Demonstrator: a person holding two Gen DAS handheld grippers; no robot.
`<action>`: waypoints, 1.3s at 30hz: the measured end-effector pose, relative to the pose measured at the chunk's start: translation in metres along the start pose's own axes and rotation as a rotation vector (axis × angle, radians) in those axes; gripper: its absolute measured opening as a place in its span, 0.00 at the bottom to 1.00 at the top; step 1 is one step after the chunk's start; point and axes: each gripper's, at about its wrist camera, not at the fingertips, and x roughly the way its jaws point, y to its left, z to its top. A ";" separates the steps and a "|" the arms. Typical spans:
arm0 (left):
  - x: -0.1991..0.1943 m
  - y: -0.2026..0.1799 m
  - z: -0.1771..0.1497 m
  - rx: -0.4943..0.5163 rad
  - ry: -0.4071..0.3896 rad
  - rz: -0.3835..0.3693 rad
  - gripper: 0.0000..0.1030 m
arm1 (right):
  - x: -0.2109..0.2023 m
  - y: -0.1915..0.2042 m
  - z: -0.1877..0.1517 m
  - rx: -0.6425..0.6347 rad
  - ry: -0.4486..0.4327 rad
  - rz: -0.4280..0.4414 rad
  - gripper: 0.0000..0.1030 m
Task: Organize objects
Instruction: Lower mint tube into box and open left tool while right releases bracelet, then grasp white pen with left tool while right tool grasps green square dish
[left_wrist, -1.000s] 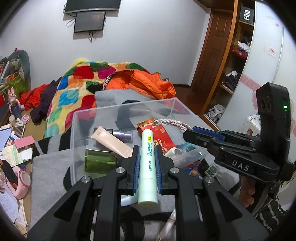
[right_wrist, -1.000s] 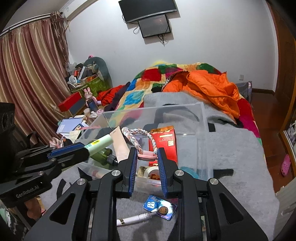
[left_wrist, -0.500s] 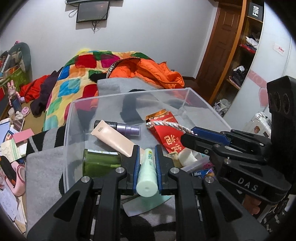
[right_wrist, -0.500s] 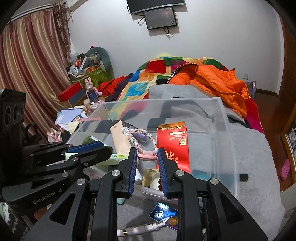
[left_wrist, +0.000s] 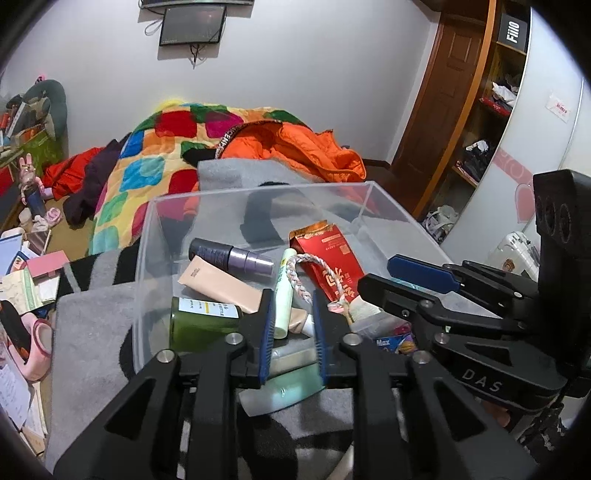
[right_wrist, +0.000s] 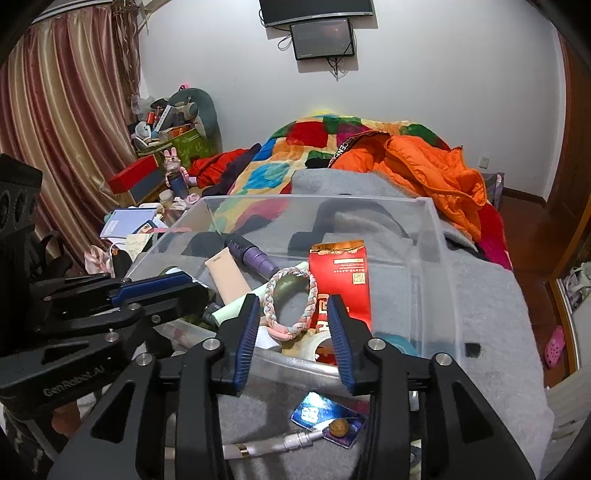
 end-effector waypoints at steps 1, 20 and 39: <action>-0.004 -0.002 0.000 0.003 -0.008 0.004 0.28 | -0.002 0.000 0.000 -0.001 -0.004 -0.003 0.38; -0.043 -0.024 -0.017 0.025 -0.043 0.030 0.66 | -0.057 -0.008 -0.025 -0.046 -0.060 -0.084 0.67; 0.000 -0.053 -0.070 0.094 0.129 -0.005 0.66 | -0.047 -0.058 -0.083 0.039 0.076 -0.134 0.67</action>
